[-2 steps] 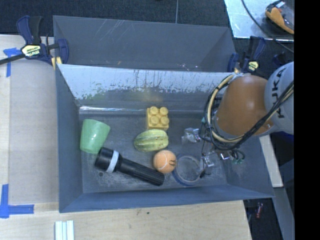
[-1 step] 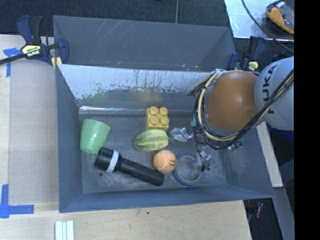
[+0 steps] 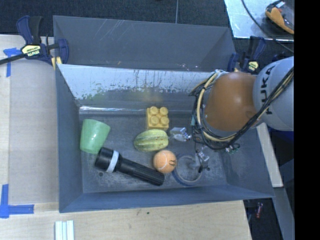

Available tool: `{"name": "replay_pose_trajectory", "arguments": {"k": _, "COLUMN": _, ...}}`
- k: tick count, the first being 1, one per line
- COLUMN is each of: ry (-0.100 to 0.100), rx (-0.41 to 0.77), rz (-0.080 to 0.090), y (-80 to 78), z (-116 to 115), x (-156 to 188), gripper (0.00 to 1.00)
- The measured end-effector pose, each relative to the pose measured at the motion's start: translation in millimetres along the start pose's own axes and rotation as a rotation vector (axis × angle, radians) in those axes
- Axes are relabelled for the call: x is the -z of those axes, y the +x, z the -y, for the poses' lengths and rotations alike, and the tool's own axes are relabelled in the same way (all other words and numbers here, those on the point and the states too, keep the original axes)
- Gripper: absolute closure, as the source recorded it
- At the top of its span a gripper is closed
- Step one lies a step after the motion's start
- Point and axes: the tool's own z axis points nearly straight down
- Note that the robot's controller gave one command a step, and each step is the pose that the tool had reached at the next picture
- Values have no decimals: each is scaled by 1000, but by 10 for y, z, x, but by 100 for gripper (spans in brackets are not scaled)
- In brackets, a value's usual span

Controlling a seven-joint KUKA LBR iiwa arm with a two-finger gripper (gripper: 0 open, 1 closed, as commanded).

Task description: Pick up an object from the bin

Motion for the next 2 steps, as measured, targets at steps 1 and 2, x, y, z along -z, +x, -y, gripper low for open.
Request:
{"name": "replay_pose_trajectory", "arguments": {"k": 1, "ry": 2, "rx": 83, "rz": 3, "y": -37, "z": -106, "x": 392, "gripper": 0}}
{"name": "replay_pose_trajectory", "arguments": {"k": 2, "ry": 0, "rx": -56, "rz": -1, "y": -21, "z": -205, "x": 89, "gripper": 0}}
